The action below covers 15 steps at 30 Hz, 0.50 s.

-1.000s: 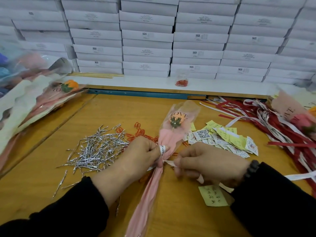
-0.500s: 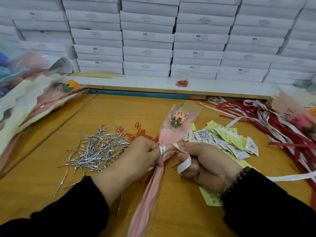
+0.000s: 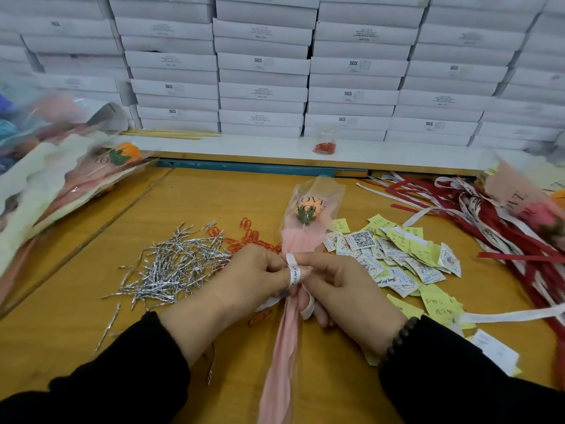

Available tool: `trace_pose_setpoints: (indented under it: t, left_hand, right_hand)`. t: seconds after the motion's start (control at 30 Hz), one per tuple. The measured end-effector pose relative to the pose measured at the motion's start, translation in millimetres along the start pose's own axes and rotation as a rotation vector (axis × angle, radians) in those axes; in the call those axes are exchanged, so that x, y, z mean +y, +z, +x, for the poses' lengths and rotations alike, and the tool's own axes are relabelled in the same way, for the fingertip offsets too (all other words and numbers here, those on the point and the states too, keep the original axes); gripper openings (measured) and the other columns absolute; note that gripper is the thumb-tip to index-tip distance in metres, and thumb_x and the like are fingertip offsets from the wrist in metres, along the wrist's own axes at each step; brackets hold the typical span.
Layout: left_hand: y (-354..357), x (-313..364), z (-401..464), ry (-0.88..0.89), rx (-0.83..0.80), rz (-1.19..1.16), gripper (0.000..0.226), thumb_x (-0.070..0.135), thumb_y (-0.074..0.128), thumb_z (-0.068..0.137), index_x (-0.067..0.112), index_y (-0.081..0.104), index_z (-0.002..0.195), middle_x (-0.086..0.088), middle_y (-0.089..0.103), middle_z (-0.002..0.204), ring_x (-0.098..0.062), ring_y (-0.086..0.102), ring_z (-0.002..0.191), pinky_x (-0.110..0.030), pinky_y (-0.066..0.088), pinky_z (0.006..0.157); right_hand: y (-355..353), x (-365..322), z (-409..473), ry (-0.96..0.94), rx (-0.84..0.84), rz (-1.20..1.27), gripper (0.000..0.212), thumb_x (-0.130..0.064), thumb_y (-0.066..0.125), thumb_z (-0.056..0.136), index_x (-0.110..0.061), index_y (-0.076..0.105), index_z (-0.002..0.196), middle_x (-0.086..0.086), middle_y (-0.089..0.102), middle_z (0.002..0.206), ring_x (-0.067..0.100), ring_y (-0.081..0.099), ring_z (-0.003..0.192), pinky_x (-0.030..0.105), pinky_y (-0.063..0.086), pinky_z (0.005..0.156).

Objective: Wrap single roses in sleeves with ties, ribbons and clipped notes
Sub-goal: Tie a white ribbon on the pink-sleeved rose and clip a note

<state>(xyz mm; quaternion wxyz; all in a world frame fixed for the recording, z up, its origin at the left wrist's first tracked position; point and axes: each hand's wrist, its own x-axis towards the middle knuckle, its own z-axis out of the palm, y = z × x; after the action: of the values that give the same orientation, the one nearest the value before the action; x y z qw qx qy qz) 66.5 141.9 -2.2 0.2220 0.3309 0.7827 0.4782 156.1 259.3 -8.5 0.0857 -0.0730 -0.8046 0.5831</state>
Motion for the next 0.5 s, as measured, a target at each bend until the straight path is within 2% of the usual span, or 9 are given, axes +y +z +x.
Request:
trace_pose_setpoints:
  t: [0.13,0.27,0.33,0.4,0.5]
  left_hand:
    - [-3.0,-1.0,-0.8,-0.036,-0.004,-0.033,0.032,0.011,0.059,0.089,0.006,0.057,0.057,0.007,0.039,0.036,-0.003,0.028,0.029,-0.011,0.023,0.033]
    - [-4.9,-1.7,0.1,-0.035,-0.028,-0.082,0.027,0.005,0.059,0.088,-0.001,0.058,0.061,0.002,0.036,0.039,-0.004,0.025,0.030,-0.012,0.021,0.034]
    - [-6.3,-2.1,0.1,-0.036,-0.049,-0.139,0.020,0.005,0.059,0.087,-0.012,0.063,0.076,0.002,0.038,0.042,-0.003,0.025,0.030,-0.011,0.021,0.034]
    - [-6.9,-2.6,-1.0,-0.047,-0.071,-0.187,0.018,0.004,0.059,0.087,-0.013,0.065,0.086,0.004,0.039,0.042,-0.002,0.024,0.031,-0.011,0.020,0.034]
    - [-5.0,-2.2,-2.7,-0.056,-0.082,-0.207,0.015,0.002,0.057,0.088,-0.003,0.065,0.075,0.006,0.036,0.039,-0.003,0.022,0.031,-0.012,0.019,0.034]
  right_hand:
    - [-0.7,1.7,0.8,0.019,-0.038,0.120,0.033,0.000,0.041,0.096,-0.019,0.060,0.116,0.014,0.061,0.066,0.009,0.045,0.037,0.020,0.038,0.040]
    - [-4.0,2.1,0.2,-0.017,-0.056,0.165,0.032,0.000,0.043,0.095,-0.018,0.063,0.113,0.007,0.063,0.062,0.010,0.048,0.038,0.021,0.039,0.042]
    - [-6.5,2.0,0.6,-0.032,-0.066,0.177,0.032,0.001,0.043,0.095,-0.016,0.063,0.113,0.005,0.063,0.060,0.011,0.049,0.039,0.021,0.039,0.042]
    - [-7.5,2.3,2.1,-0.034,-0.090,0.155,0.033,0.002,0.041,0.095,-0.018,0.063,0.110,0.002,0.063,0.059,0.010,0.049,0.039,0.020,0.041,0.042]
    - [-7.6,2.0,3.7,-0.046,-0.118,0.077,0.037,0.002,0.039,0.096,-0.025,0.061,0.104,0.005,0.063,0.061,0.012,0.050,0.040,0.019,0.043,0.043]
